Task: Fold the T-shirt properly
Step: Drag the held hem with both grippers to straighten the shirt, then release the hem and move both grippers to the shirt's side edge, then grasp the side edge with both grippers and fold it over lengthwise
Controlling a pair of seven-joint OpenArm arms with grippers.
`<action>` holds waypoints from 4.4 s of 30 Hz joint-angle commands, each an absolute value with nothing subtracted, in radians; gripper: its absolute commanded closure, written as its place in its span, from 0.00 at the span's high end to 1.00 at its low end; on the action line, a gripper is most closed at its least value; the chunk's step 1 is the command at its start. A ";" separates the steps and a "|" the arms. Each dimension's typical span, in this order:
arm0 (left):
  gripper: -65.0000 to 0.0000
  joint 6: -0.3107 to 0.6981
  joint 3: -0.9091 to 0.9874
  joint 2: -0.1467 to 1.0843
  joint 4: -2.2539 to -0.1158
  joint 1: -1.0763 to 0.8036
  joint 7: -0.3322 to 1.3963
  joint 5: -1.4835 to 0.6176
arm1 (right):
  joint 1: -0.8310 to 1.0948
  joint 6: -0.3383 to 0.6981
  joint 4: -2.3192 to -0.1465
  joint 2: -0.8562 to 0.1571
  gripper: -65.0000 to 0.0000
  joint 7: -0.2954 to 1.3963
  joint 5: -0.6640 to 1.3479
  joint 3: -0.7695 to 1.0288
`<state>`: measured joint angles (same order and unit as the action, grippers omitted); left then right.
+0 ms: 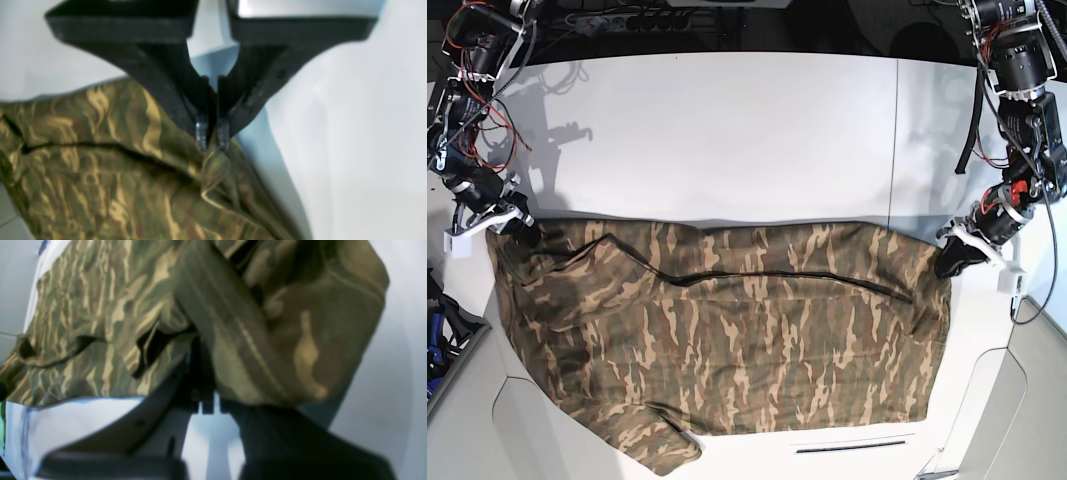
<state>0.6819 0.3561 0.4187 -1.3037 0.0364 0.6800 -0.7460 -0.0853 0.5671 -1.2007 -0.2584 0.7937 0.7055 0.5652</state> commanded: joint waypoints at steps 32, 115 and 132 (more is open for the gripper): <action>0.00 0.698 0.545 0.429 -1.734 -0.521 0.713 -0.822 | 0.405 0.583 -1.591 -0.305 0.00 0.872 0.872 0.636; 0.00 0.577 0.261 0.484 -0.611 0.516 0.461 -0.535 | -0.540 0.581 -0.624 -0.304 0.00 0.327 0.344 0.287; 0.00 0.698 0.261 0.550 -0.920 0.427 0.863 -0.867 | -0.525 0.594 -0.871 -0.461 0.00 0.749 0.635 0.287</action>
<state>0.6891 0.2562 0.5282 -0.9047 0.4046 0.8757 -0.8528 -0.5011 0.5869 -0.8505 -0.4416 0.7677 0.6178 0.2848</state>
